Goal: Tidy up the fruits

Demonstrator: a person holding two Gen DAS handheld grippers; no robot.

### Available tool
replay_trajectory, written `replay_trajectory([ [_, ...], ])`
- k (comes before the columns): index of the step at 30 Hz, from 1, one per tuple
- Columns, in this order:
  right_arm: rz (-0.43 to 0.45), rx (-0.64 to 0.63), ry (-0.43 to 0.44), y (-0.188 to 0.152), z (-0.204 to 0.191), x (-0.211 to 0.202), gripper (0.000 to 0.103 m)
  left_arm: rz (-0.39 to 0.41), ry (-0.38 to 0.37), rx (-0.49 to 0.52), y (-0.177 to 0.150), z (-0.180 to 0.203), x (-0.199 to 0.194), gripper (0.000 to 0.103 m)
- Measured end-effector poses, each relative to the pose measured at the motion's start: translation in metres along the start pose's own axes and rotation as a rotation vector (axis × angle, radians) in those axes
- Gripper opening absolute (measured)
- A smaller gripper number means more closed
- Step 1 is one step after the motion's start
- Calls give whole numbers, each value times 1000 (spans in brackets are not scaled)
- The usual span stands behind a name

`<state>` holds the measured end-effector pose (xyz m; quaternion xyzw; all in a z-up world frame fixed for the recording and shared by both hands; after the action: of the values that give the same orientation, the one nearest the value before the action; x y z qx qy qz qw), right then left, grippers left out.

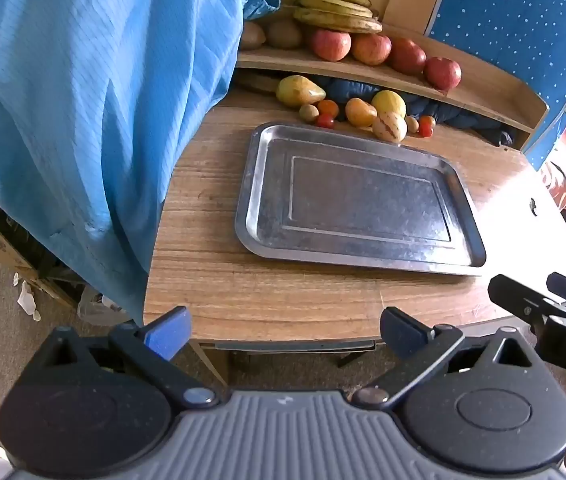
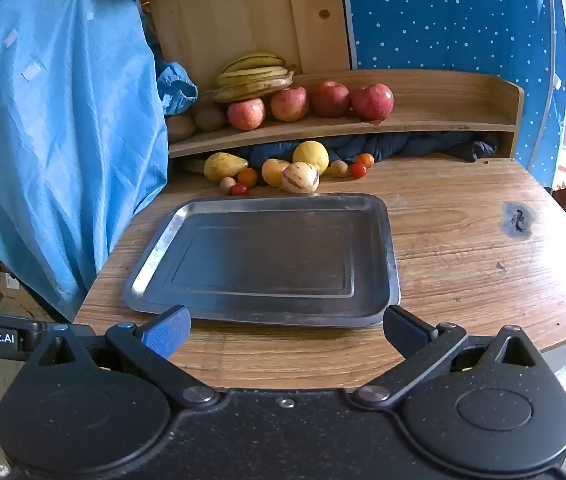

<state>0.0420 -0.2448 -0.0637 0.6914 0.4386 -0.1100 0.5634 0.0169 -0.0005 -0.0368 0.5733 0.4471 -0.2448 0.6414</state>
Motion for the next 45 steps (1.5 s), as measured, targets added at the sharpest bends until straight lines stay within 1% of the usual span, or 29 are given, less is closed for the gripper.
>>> replay_trajectory([
  [7, -6, 5, 3, -1, 1, 2, 102, -12, 9, 5, -5, 5, 6, 102],
  [9, -6, 5, 3, -1, 2, 3, 102, -26, 8, 5, -1, 5, 6, 102],
  [16, -9, 6, -1, 5, -2, -4, 102, -43, 9, 2, -4, 8, 10, 102],
  [17, -10, 6, -1, -2, 1, 0, 102, -47, 9, 1, -4, 9, 11, 102],
  [19, -13, 9, 0, -5, 3, 2, 102, -53, 9, 1, -5, 10, 12, 102],
  [21, -26, 17, 3, -2, 4, 9, 102, -59, 8, 3, -4, 11, 13, 102],
  [45, -55, 33, 6, -7, 16, 20, 102, -110, 20, 4, 5, 16, 26, 102],
])
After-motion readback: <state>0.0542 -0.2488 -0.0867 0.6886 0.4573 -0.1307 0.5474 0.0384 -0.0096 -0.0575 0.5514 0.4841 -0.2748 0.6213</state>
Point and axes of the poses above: each gripper's, at about its wrist camera, not at the fingertips, and x roughly the way its jaws point, z to its right, y to its top, the point moved 4 cm from there along x, roughly the way its jaws point, and after that the axes turned 12 degrees about y, right-handed, at the moved point
